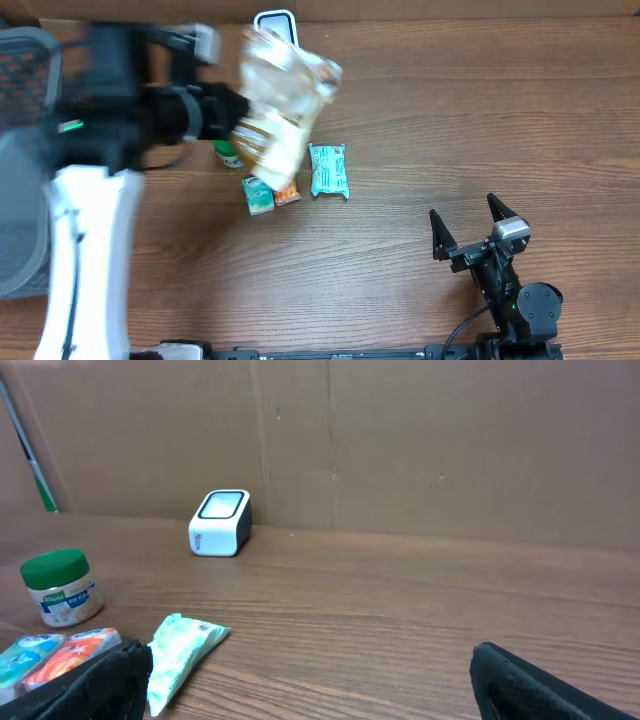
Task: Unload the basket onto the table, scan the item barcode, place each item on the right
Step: 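Carry the mushroom bag right and lower it onto the table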
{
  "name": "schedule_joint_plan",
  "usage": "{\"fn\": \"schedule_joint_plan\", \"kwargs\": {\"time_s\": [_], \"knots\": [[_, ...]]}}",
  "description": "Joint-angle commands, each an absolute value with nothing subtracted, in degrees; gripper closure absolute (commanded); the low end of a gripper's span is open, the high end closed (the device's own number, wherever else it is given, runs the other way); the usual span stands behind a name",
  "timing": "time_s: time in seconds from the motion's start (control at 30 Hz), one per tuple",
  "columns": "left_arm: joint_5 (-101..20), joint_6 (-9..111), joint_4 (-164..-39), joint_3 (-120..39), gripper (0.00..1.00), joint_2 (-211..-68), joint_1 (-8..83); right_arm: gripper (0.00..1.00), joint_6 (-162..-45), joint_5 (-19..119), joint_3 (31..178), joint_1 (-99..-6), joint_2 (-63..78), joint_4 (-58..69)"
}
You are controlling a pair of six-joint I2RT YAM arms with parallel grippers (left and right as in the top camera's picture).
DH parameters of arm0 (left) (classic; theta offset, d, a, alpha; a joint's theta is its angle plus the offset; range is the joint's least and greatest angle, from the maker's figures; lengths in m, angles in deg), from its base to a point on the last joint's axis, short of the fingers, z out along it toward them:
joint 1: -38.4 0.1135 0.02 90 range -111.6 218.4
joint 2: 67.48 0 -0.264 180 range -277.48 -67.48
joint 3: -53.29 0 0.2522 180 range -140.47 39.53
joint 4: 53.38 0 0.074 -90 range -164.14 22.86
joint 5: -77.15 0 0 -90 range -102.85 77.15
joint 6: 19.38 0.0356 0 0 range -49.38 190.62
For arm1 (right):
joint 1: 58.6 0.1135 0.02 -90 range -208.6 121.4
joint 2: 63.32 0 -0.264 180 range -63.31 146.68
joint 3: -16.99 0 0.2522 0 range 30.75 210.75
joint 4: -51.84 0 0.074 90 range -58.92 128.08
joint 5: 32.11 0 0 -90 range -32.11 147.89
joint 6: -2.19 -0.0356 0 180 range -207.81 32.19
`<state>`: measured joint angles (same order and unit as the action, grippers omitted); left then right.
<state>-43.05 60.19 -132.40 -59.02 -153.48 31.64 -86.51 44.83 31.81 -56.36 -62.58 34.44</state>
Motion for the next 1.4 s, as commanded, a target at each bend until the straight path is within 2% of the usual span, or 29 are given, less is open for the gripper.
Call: {"fn": "schedule_joint_plan", "kwargs": {"time_s": [0.0,0.17,0.43,0.67,0.83,0.87,0.93,0.97,1.03,1.07,1.17,1.23,1.37], "knots": [[-42.24,55.53,-127.02,-50.25,0.95,-155.19,24.60,0.00,-86.44,45.23,31.20,-56.36,-63.15,34.75],[-38.96,45.67,-111.59,-37.73,0.96,-157.35,15.60,0.00,-86.44,45.23,31.20,-56.36,-63.15,34.75],[-35.38,34.29,-93.93,-28.44,0.96,-162.46,5.80,0.00,-86.44,45.23,31.20,-56.36,-63.15,34.75],[-27.01,22.59,-91.17,-28.24,0.96,-169.61,0.03,0.00,-86.44,45.23,31.20,-56.36,-63.15,34.75],[-27.71,22.59,-86.15,-28.24,0.94,-173.55,-2.19,0.00,-86.44,45.23,31.20,-56.36,-63.15,34.75],[-27.71,22.59,-85.40,-28.24,0.80,-173.94,-2.50,0.00,-86.44,45.23,31.20,-56.36,-63.15,34.75],[-27.66,22.70,-84.25,-28.24,0.41,-174.20,-2.98,0.00,-86.44,45.23,31.20,-56.36,-63.15,34.75],[-27.71,23.01,-83.74,-28.24,0.27,-174.20,-3.05,0.00,-86.44,45.23,31.20,-56.36,-63.15,34.75],[-28.06,23.49,-83.66,-28.28,0.05,-174.18,-2.96,0.00,-86.44,45.23,31.20,-56.36,-63.15,34.75],[-28.67,23.62,-83.68,-28.48,0.01,-174.18,-2.72,0.00,-86.44,45.23,31.20,-56.36,-63.15,34.75],[-32.21,28.19,-84.36,-29.40,0.00,-172.98,-1.50,0.00,-86.44,45.23,31.20,-56.36,-63.15,34.75],[-32.08,30.26,-87.07,-30.32,0.02,-170.79,-0.34,0.00,-86.44,45.23,31.20,-56.36,-63.15,34.75],[-31.51,36.19,-93.95,-32.79,0.14,-164.12,3.58,0.00,-86.44,45.23,31.20,-56.36,-63.15,34.75]]}}
